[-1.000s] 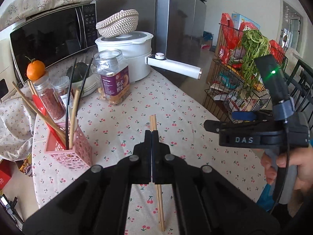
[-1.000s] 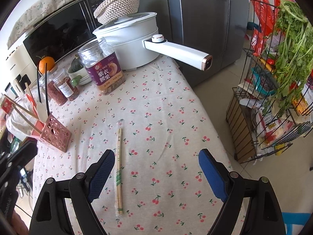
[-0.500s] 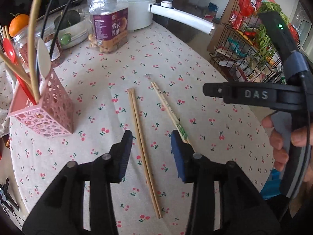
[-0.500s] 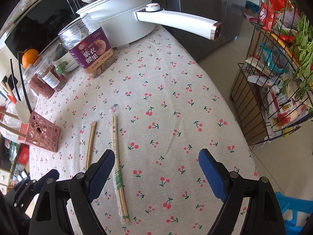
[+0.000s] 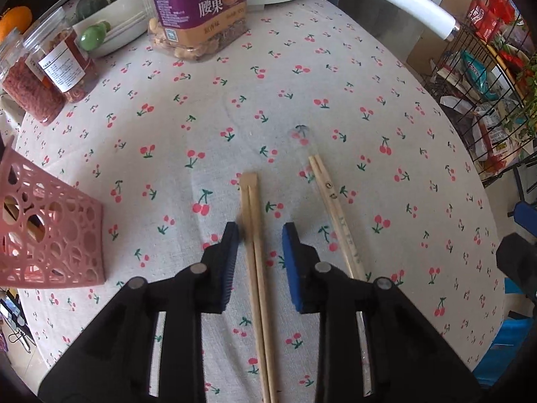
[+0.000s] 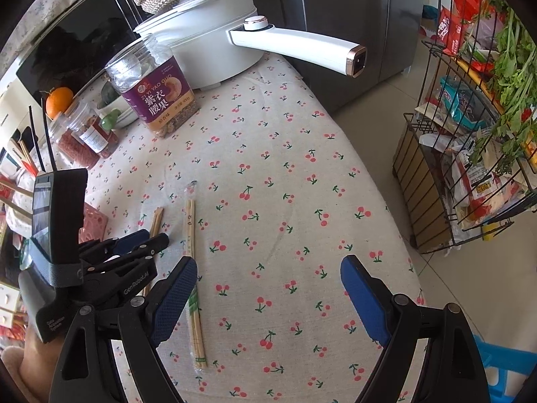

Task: Organize utensils
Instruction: 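Close the left tool around the plain wooden chopstick on the cloth, then grasp the paper-wrapped chopsticks with the right tool while the left tool holds its chopstick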

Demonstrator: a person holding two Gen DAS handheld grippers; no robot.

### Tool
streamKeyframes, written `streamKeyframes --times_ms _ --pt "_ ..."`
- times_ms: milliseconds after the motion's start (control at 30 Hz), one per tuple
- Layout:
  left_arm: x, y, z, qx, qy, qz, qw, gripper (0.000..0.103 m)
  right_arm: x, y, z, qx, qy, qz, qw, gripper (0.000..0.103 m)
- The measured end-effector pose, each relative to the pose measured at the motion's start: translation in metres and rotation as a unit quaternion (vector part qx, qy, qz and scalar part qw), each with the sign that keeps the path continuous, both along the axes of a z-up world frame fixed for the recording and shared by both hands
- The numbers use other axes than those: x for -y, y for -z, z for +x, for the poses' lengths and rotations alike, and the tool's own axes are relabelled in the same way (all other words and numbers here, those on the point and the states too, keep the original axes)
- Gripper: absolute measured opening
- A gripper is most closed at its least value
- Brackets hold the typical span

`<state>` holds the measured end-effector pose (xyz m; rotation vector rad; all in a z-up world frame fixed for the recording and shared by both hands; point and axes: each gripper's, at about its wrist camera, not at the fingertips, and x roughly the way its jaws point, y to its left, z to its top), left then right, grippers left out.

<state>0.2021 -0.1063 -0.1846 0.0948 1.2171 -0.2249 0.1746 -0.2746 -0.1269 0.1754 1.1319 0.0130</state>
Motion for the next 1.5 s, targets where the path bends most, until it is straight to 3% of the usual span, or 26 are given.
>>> streamKeyframes --times_ms 33,133,333,567,833,900,1133,1200,1433,1500 --pt "0.001 0.0 0.0 -0.002 0.004 0.0 1.0 0.012 -0.001 -0.001 0.0 0.0 -0.001 0.0 1.0 0.089" --pt "0.002 -0.007 -0.011 0.016 0.013 0.016 0.9997 0.012 -0.001 -0.003 -0.003 0.003 0.001 0.002 1.0 0.089" --pt "-0.009 -0.047 -0.053 0.085 0.039 -0.006 0.9956 0.012 -0.001 -0.006 -0.007 0.008 0.009 0.003 1.0 0.089" --pt "-0.029 -0.103 -0.103 0.162 0.078 -0.024 0.9835 0.012 -0.006 -0.005 -0.01 0.001 0.018 0.016 1.0 0.088" --pt "-0.075 -0.146 -0.126 0.24 0.052 -0.072 0.9668 0.012 -0.033 0.013 0.004 -0.021 0.008 0.014 1.0 0.085" --pt "-0.087 -0.148 -0.131 0.263 0.04 -0.083 0.9604 0.012 -0.044 0.022 0.012 -0.032 0.0 0.009 0.999 0.08" --pt "-0.114 -0.155 -0.13 0.282 0.014 -0.126 0.951 0.012 -0.08 0.059 0.045 -0.069 -0.024 -0.005 0.997 0.054" --pt "-0.121 -0.155 -0.128 0.278 0.007 -0.133 0.9514 0.012 -0.089 0.066 0.054 -0.072 -0.03 -0.019 0.997 0.045" --pt "-0.134 -0.151 -0.122 0.267 -0.006 -0.142 0.953 0.012 -0.118 0.075 0.066 -0.067 -0.053 -0.091 0.992 0.035" --pt "-0.136 -0.15 -0.122 0.266 -0.008 -0.142 0.9535 0.012 -0.121 0.075 0.067 -0.068 -0.056 -0.084 0.993 0.023"
